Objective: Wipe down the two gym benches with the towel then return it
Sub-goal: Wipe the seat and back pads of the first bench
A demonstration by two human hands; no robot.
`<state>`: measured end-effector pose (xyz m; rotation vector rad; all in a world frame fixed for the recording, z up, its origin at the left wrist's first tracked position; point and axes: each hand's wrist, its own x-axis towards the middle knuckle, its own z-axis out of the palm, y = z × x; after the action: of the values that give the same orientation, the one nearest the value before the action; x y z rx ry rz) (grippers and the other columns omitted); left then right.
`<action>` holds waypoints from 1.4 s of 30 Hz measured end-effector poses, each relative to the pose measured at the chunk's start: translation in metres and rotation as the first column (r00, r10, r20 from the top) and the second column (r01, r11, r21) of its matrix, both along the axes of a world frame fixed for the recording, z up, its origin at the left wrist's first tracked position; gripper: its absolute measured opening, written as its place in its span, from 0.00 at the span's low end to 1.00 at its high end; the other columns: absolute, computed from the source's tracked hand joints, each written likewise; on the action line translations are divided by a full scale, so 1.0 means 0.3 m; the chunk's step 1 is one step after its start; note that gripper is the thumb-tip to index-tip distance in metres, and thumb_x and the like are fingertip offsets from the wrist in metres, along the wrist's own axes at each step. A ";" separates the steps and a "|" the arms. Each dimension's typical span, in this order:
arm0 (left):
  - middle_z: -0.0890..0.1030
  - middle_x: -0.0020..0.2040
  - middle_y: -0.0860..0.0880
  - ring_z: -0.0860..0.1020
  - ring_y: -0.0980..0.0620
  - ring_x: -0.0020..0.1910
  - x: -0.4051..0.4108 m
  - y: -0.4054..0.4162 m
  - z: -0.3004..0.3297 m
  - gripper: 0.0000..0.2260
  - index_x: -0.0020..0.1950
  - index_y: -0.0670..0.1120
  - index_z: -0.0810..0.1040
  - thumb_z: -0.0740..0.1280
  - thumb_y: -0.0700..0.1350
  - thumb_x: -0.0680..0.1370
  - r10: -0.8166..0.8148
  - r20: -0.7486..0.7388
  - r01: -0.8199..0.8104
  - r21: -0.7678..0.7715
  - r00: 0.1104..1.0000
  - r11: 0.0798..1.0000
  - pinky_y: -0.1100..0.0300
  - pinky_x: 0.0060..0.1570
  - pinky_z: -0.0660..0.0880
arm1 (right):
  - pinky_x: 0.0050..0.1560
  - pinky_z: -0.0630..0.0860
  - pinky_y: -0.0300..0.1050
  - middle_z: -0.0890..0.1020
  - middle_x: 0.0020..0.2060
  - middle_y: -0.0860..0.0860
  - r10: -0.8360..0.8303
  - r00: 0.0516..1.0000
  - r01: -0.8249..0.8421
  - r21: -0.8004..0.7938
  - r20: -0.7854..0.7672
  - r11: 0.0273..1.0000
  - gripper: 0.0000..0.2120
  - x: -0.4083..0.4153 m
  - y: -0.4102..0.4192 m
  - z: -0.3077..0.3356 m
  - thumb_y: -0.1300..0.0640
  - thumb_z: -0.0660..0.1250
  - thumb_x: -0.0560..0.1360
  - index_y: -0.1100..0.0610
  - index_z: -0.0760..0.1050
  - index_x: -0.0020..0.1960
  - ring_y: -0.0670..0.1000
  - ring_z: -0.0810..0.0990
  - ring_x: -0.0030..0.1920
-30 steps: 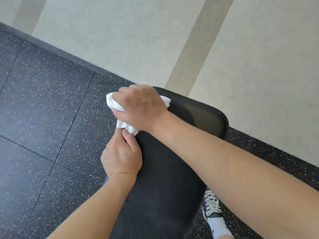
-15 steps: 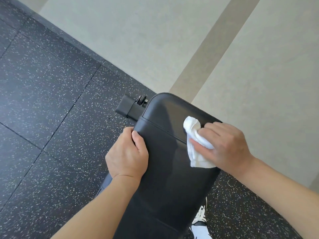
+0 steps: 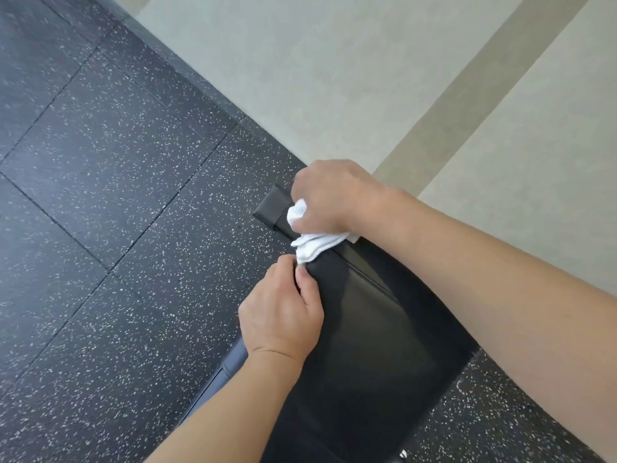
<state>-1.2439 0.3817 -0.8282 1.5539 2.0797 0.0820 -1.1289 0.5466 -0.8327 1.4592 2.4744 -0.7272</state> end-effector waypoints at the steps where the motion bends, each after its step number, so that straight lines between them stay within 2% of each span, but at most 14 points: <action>1: 0.76 0.40 0.53 0.77 0.41 0.39 0.001 0.001 0.001 0.18 0.48 0.52 0.69 0.43 0.58 0.79 -0.006 0.000 0.006 -0.003 1.000 1.000 0.52 0.37 0.64 | 0.30 0.61 0.43 0.71 0.28 0.46 -0.041 0.999 0.041 -0.003 -0.019 0.999 0.16 0.048 0.007 0.001 0.44 0.64 0.73 0.53 0.70 0.32 0.54 0.73 0.33; 3: 0.80 0.43 0.53 0.78 0.41 0.41 0.002 0.003 0.003 0.20 0.52 0.52 0.72 0.43 0.58 0.79 -0.018 -0.003 0.018 -0.005 1.000 1.000 0.52 0.37 0.64 | 0.28 0.66 0.45 0.73 0.28 0.48 -0.239 0.962 0.227 -0.101 -0.132 0.969 0.21 0.181 0.009 0.000 0.37 0.66 0.74 0.53 0.73 0.34 0.51 0.74 0.34; 5: 0.80 0.44 0.53 0.79 0.41 0.41 0.000 0.001 0.000 0.21 0.52 0.52 0.72 0.43 0.58 0.79 -0.020 0.003 0.020 -0.014 1.000 1.000 0.52 0.38 0.65 | 0.27 0.68 0.43 0.74 0.27 0.46 -0.520 0.796 0.429 -0.315 -0.311 0.846 0.23 0.317 -0.036 -0.013 0.37 0.69 0.74 0.56 0.74 0.37 0.47 0.72 0.29; 6: 0.81 0.45 0.53 0.79 0.41 0.42 -0.001 0.000 -0.001 0.21 0.53 0.52 0.73 0.43 0.58 0.79 -0.017 0.007 0.017 -0.017 1.000 1.000 0.52 0.38 0.65 | 0.30 0.68 0.44 0.73 0.27 0.46 -0.604 0.718 0.488 -0.369 -0.346 0.791 0.23 0.372 -0.077 -0.022 0.38 0.68 0.75 0.58 0.74 0.38 0.47 0.71 0.29; 8: 0.81 0.47 0.53 0.80 0.41 0.43 0.000 -0.001 -0.003 0.21 0.55 0.53 0.73 0.43 0.58 0.79 -0.018 0.010 0.018 -0.007 1.000 1.000 0.53 0.39 0.64 | 0.34 0.67 0.46 0.72 0.29 0.45 -0.681 0.640 0.555 -0.399 -0.356 0.730 0.22 0.444 -0.174 -0.034 0.38 0.67 0.76 0.57 0.72 0.39 0.47 0.69 0.31; 13: 0.81 0.44 0.53 0.79 0.41 0.41 0.004 0.000 -0.007 0.21 0.56 0.52 0.74 0.45 0.57 0.80 -0.005 -0.009 0.006 0.030 1.000 1.000 0.54 0.39 0.64 | 0.28 0.65 0.36 0.72 0.27 0.43 -0.684 0.626 0.556 -0.402 -0.375 0.728 0.20 0.433 -0.190 -0.036 0.38 0.67 0.78 0.52 0.71 0.37 0.42 0.70 0.27; 19: 0.71 0.36 0.57 0.69 0.46 0.36 0.014 -0.001 -0.013 0.20 0.53 0.53 0.72 0.42 0.58 0.79 -0.010 -0.064 0.011 0.020 0.998 1.000 0.53 0.39 0.61 | 0.35 0.63 0.48 0.70 0.28 0.48 -0.612 0.701 0.435 -0.461 -0.366 0.774 0.24 0.297 -0.025 -0.055 0.41 0.70 0.78 0.63 0.73 0.41 0.46 0.67 0.28; 22: 0.72 0.39 0.58 0.68 0.46 0.36 0.011 -0.005 -0.020 0.21 0.56 0.54 0.72 0.42 0.58 0.79 -0.015 -0.084 0.016 0.014 0.996 1.000 0.52 0.40 0.61 | 0.34 0.63 0.47 0.69 0.26 0.46 -0.697 0.594 0.521 -0.469 -0.401 0.713 0.23 0.376 -0.121 -0.040 0.42 0.70 0.79 0.60 0.72 0.40 0.45 0.67 0.27; 26: 0.71 0.37 0.57 0.69 0.43 0.37 0.011 -0.005 -0.023 0.21 0.57 0.53 0.73 0.43 0.57 0.80 -0.020 -0.107 0.022 0.017 0.994 1.000 0.51 0.40 0.62 | 0.35 0.70 0.47 0.74 0.30 0.52 -0.767 0.544 0.662 -0.387 -0.340 0.642 0.24 0.596 -0.392 -0.015 0.35 0.67 0.76 0.56 0.73 0.42 0.46 0.71 0.29; 31: 0.70 0.34 0.55 0.70 0.40 0.37 0.007 -0.006 -0.028 0.26 0.56 0.51 0.73 0.39 0.59 0.78 -0.041 -0.134 0.048 0.046 0.990 0.998 0.50 0.39 0.63 | 0.32 0.68 0.41 0.72 0.28 0.45 -0.844 0.346 0.787 -0.363 -0.408 0.499 0.18 0.685 -0.599 -0.006 0.38 0.69 0.78 0.52 0.75 0.42 0.45 0.69 0.29; 34: 0.69 0.32 0.56 0.69 0.40 0.36 0.002 -0.009 -0.037 0.24 0.52 0.50 0.72 0.39 0.59 0.78 -0.039 -0.139 0.048 0.064 0.990 0.997 0.49 0.39 0.64 | 0.35 0.68 0.48 0.74 0.28 0.45 -0.832 0.437 0.758 -0.359 -0.341 0.545 0.22 0.657 -0.506 -0.028 0.33 0.66 0.74 0.52 0.73 0.40 0.46 0.71 0.30; 37: 0.71 0.32 0.54 0.70 0.39 0.36 0.005 -0.011 -0.041 0.21 0.47 0.51 0.68 0.39 0.59 0.78 -0.039 -0.134 0.050 0.083 0.990 0.995 0.48 0.39 0.65 | 0.35 0.67 0.48 0.75 0.28 0.45 -0.785 0.539 0.654 -0.437 -0.304 0.618 0.22 0.611 -0.356 -0.061 0.35 0.66 0.75 0.53 0.73 0.37 0.50 0.74 0.32; 40: 0.72 0.33 0.51 0.70 0.38 0.36 0.013 -0.012 -0.041 0.19 0.43 0.51 0.66 0.40 0.59 0.78 -0.028 -0.135 0.042 0.106 0.991 0.994 0.47 0.38 0.64 | 0.36 0.70 0.47 0.74 0.32 0.48 -0.795 0.515 0.597 -0.531 -0.321 0.601 0.23 0.587 -0.297 -0.078 0.39 0.68 0.77 0.59 0.75 0.42 0.51 0.74 0.34; 42: 0.72 0.33 0.51 0.70 0.37 0.37 0.013 -0.014 -0.042 0.19 0.44 0.51 0.66 0.40 0.58 0.78 -0.023 -0.145 0.038 0.105 0.989 0.994 0.47 0.39 0.64 | 0.35 0.67 0.46 0.72 0.30 0.46 -0.802 0.469 0.613 -0.516 -0.371 0.598 0.23 0.595 -0.338 -0.057 0.39 0.69 0.77 0.60 0.74 0.41 0.47 0.71 0.31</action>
<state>-1.2401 0.3776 -0.8408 1.7003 2.1932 0.0739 -0.9505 0.4453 -0.8497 2.4411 1.7451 -1.8820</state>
